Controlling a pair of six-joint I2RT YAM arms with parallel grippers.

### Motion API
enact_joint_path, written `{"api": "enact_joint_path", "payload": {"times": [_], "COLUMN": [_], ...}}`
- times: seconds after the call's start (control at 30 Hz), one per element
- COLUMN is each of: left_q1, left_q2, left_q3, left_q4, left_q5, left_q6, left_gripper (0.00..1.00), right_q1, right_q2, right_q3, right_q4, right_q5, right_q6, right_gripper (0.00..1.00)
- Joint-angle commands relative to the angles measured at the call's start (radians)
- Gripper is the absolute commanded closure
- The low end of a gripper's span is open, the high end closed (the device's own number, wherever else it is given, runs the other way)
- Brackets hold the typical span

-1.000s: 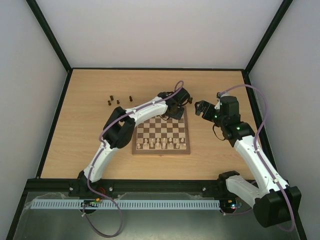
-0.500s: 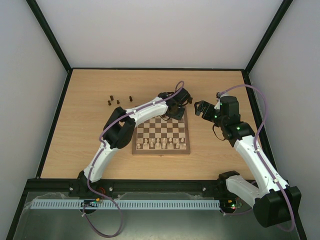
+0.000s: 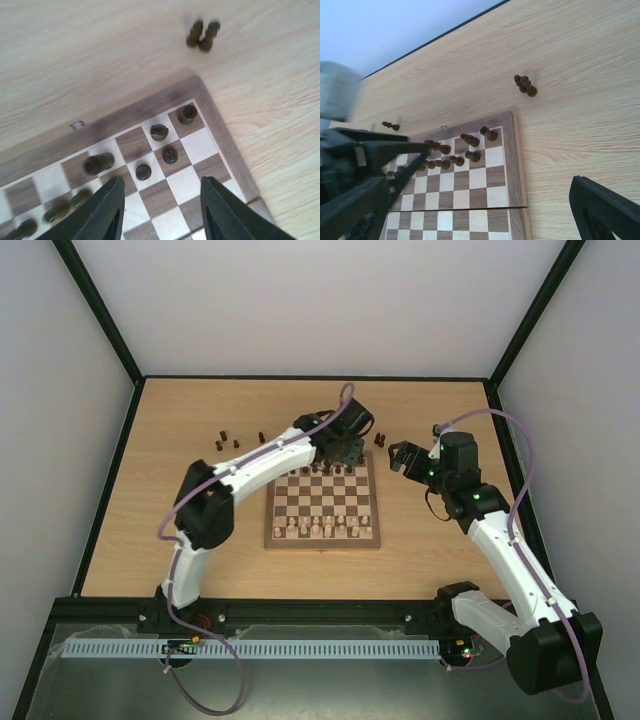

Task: Set up the chess pieces on the board
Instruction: Place the chess piece on the chessboard, then pick up the chess piece at the center of the board.

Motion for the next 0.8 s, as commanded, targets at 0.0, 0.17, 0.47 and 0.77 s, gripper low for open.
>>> {"api": "enact_joint_path", "payload": {"times": [0.0, 0.17, 0.47, 0.77], "left_q1": [0.008, 0.141, 0.456, 0.552], "left_q2": [-0.165, -0.262, -0.336, -0.220], "left_q3": [-0.068, -0.192, -0.374, -0.406], "left_q4": [0.012, 0.037, 0.117, 0.182], "left_q5": [-0.105, -0.119, -0.130, -0.146], "left_q6": [0.001, -0.001, -0.047, -0.086], "left_gripper": [0.51, 0.31, 0.01, 0.19], "right_q1": [-0.004, -0.005, -0.005, -0.004], "right_q2": [-0.001, 0.002, 0.012, 0.023], "right_q3": [-0.007, -0.006, -0.007, -0.008], "right_q4": [0.012, 0.014, 0.019, 0.024], "right_q5": [-0.012, -0.020, -0.043, -0.075], "right_q6": [0.008, 0.008, 0.009, 0.011], "right_gripper": [0.01, 0.02, 0.01, 0.01]}}
